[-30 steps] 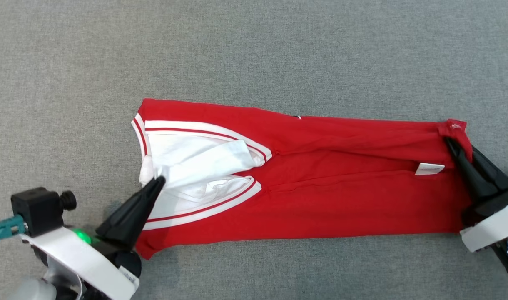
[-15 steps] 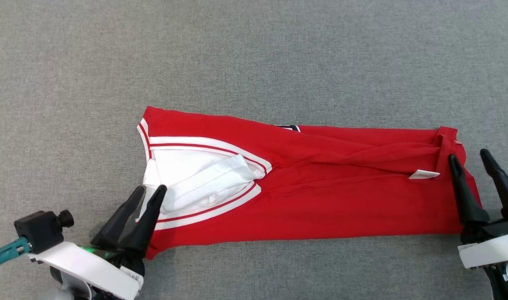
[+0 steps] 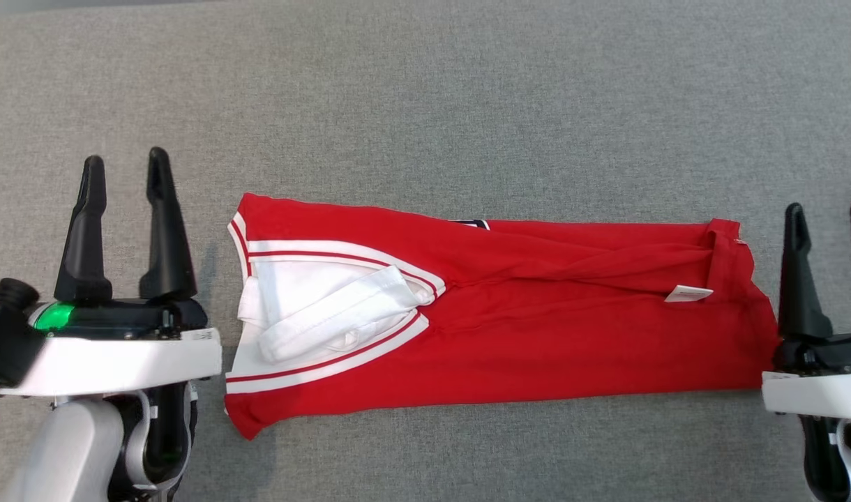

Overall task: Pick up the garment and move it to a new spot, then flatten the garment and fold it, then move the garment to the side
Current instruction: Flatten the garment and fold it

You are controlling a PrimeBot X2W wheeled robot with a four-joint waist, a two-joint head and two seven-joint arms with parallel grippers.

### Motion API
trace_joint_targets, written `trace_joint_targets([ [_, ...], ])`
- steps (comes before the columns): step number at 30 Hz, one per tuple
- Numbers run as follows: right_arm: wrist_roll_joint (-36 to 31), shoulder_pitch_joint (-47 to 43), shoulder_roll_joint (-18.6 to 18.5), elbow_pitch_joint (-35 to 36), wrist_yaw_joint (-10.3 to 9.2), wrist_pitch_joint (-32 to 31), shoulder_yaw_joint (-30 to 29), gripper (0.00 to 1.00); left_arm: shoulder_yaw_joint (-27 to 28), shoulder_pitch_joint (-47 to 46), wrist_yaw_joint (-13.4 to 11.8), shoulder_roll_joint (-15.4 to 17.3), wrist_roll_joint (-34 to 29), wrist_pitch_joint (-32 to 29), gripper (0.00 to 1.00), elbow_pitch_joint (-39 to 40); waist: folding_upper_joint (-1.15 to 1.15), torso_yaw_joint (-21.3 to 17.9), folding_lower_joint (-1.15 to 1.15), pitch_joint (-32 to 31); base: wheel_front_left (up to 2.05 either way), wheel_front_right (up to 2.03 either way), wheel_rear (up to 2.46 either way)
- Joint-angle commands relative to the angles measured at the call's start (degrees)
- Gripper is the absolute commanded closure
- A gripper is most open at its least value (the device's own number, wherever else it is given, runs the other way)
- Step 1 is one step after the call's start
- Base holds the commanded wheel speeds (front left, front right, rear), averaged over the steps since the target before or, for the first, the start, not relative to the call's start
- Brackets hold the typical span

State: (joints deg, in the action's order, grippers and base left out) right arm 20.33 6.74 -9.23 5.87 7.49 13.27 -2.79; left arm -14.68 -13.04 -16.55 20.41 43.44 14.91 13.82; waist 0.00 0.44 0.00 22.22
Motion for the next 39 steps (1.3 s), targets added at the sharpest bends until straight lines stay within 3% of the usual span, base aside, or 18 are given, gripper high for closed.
trace_joint_targets([
  [1,-1.5,0.8,0.2,-0.5,0.01,-0.6,0.3,0.0,0.4,-0.5,-0.2,-0.5,-4.4,0.2,0.0,-1.3,0.0,0.1,0.0,-0.5,0.0,0.0,0.0],
  [6,-3.1,1.6,0.9,-2.5,0.01,-1.2,0.6,0.0,0.7,-1.5,2.8,-1.1,-15.6,0.2,0.0,-6.2,0.0,0.6,0.0,-1.5,0.0,0.0,0.0],
  [11,-3.8,1.4,0.3,-5.0,0.01,-1.8,0.7,0.0,2.5,0.2,5.6,-2.0,-20.1,0.2,0.0,-9.7,0.0,1.0,0.0,-2.8,0.0,0.0,0.0],
  [26,-1.8,0.1,-0.3,-10.2,0.01,-3.1,0.8,0.0,5.5,3.5,11.8,-5.6,-22.6,0.2,0.0,-13.8,0.0,2.2,0.0,-4.9,0.0,0.0,0.0],
  [32,-0.3,0.0,-1.4,-14.1,0.01,-4.4,-1.0,0.0,5.7,3.6,12.9,-6.6,-23.5,0.2,0.0,-14.1,0.0,2.7,0.0,-4.9,0.0,0.0,0.0],
  [39,4.1,0.6,-1.6,-21.9,0.01,-6.0,3.2,0.0,5.6,2.8,13.9,-7.7,-24.4,0.2,0.0,-14.6,0.0,3.3,0.0,-3.8,0.0,0.0,0.0],
])
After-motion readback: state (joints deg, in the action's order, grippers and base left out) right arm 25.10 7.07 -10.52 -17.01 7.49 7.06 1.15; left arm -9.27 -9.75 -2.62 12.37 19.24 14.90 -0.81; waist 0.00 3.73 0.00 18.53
